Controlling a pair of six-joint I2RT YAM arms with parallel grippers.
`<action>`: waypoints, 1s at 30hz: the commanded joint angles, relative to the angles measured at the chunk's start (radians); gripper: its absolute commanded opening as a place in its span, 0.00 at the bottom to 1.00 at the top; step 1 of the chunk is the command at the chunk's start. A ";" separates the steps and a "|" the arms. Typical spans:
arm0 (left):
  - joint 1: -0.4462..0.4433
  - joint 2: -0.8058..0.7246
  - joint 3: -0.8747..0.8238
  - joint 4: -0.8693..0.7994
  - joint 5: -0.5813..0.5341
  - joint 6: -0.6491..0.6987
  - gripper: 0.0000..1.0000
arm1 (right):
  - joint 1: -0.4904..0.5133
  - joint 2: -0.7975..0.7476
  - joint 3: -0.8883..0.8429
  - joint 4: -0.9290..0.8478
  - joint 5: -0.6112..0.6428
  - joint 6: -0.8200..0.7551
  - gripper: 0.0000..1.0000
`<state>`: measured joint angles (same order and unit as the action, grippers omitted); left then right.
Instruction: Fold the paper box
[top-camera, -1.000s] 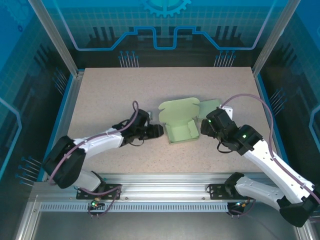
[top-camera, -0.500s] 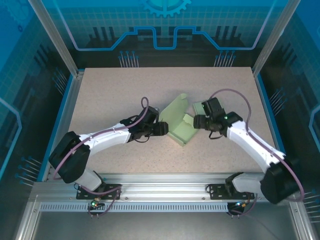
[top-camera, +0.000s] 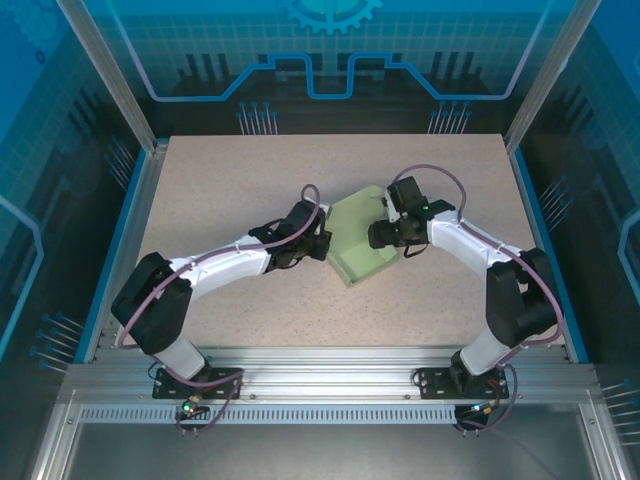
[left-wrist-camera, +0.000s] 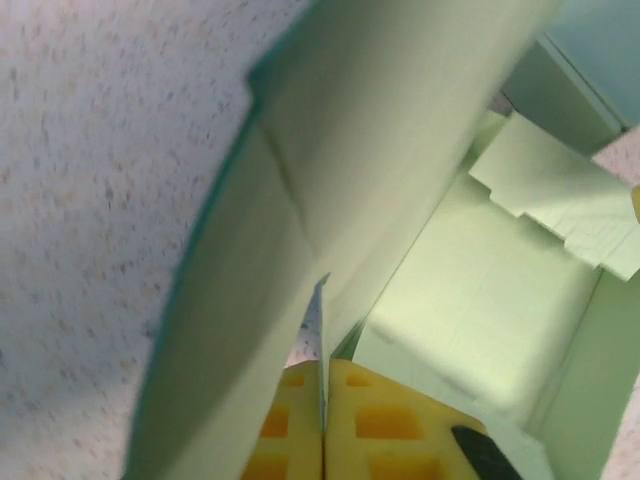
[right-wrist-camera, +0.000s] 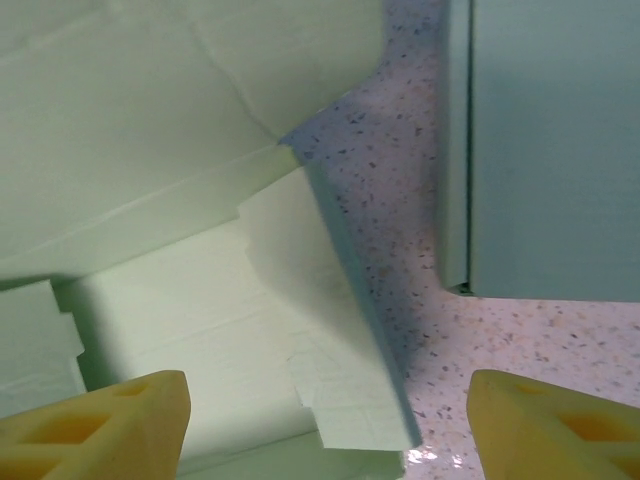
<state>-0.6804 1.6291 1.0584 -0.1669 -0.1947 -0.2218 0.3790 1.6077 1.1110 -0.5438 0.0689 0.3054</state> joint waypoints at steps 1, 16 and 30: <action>0.018 0.033 0.049 -0.010 -0.007 0.233 0.04 | 0.007 0.004 0.018 0.018 -0.041 -0.019 0.74; 0.178 0.066 0.095 -0.061 0.215 0.545 0.04 | 0.028 0.032 -0.053 0.104 -0.095 0.006 0.58; 0.193 0.074 0.092 -0.064 0.248 0.556 0.04 | 0.056 0.129 -0.066 0.241 -0.037 0.049 0.43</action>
<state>-0.4961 1.6905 1.1385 -0.1829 0.0284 0.2989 0.4164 1.7065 1.0168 -0.3283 -0.0025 0.3511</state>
